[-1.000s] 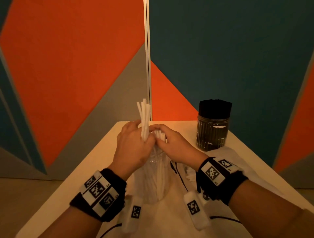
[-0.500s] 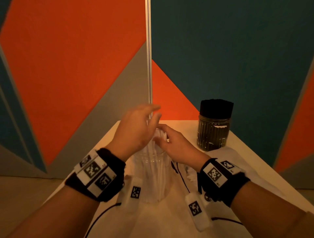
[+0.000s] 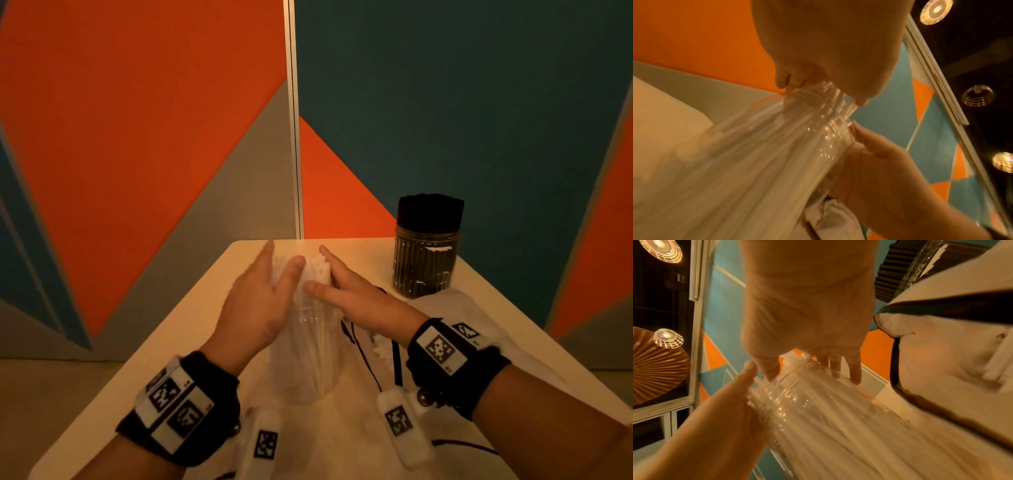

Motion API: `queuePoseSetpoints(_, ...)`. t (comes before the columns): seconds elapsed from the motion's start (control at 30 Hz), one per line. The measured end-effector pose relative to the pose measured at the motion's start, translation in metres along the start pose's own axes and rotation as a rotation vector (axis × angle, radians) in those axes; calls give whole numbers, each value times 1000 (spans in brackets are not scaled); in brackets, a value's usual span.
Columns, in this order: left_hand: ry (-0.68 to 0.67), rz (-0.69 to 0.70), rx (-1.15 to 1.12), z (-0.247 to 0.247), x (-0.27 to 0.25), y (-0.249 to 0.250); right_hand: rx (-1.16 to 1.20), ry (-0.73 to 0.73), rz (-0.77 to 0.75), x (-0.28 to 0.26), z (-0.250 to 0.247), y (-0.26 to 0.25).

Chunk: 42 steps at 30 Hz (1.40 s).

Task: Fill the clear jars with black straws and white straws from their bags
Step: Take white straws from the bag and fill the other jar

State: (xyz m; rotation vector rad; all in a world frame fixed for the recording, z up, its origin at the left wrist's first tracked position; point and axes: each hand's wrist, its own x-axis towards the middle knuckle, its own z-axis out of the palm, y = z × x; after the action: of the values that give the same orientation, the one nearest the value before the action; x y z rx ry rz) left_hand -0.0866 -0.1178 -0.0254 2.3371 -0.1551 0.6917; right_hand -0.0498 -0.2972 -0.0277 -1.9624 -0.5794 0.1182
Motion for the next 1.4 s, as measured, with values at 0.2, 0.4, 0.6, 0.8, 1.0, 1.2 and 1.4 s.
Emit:
queuePoseSetpoints(0.2,-164,289,96,4,20,11,-20,-44,-31,-7,-1,4)
queuePoseSetpoints(0.4,-201,261,116,-2,44,4,-7,5,-85,-15,4,8)
queuePoseSetpoints(0.6,103,269,39,8,38,0,-19,59,-122,-11,4,8)
queuePoseSetpoints(0.8,160,295,132,-5,18,11,-140,61,-80,-21,-5,-9)
queuePoseSetpoints(1.0,290,497,73,-8,-13,53,-402,206,54,-57,-40,2)
queuePoseSetpoints(1.2,-63,579,342,42,-43,76,-650,79,555,-106,-20,74)
queuePoseSetpoints(1.4,-804,366,389,98,-20,68,-892,-3,645,-120,5,104)
